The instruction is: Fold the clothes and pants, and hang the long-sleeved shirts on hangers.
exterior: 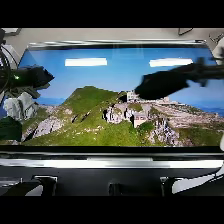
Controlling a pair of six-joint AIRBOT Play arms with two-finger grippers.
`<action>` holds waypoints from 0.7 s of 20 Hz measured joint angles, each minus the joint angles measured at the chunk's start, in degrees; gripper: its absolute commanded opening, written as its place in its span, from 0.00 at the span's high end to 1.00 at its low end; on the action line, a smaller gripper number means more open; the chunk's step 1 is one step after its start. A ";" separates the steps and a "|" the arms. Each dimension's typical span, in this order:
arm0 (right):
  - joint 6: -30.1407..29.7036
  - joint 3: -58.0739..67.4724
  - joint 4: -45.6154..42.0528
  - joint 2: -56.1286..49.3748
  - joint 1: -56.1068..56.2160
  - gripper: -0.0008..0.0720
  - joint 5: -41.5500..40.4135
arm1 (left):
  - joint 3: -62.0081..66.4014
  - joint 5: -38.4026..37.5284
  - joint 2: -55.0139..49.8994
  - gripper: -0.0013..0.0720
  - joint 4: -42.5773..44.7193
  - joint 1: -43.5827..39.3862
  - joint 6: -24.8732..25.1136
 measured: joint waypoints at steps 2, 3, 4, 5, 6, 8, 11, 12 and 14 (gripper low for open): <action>0.96 0.59 -2.64 0.00 -7.96 0.93 0.07 | 0.00 -0.02 0.00 0.95 0.00 0.00 -0.46; 1.31 0.74 -4.17 0.00 -11.67 0.93 0.11 | 0.00 0.00 0.00 0.95 0.00 -0.02 -0.98; 1.97 0.87 -6.27 -0.02 -15.41 0.93 0.33 | 0.00 -0.02 0.00 0.95 0.00 -0.02 -1.29; 2.71 0.96 -8.85 -0.15 -18.84 0.93 0.90 | 0.00 -0.02 -0.02 0.95 0.00 -0.02 -1.46; 3.50 0.94 -11.67 -0.33 -21.70 0.93 1.99 | 0.00 0.00 -0.04 0.95 0.00 -0.02 -1.79; 4.94 -0.39 -17.40 -0.55 -26.58 0.93 5.03 | 0.00 -0.02 -0.26 0.95 0.00 -0.02 -2.36; 6.91 -6.49 -25.14 0.46 -30.91 0.93 9.46 | 0.00 -0.02 -0.81 0.95 0.00 -0.02 -2.62; 7.34 -9.33 -27.39 1.44 -31.54 0.93 10.16 | 0.00 0.00 -0.98 0.95 0.00 -0.04 -2.69; 8.17 -16.24 -32.04 4.61 -32.41 0.93 10.08 | 0.00 -0.02 -1.22 0.95 0.00 -0.11 -2.75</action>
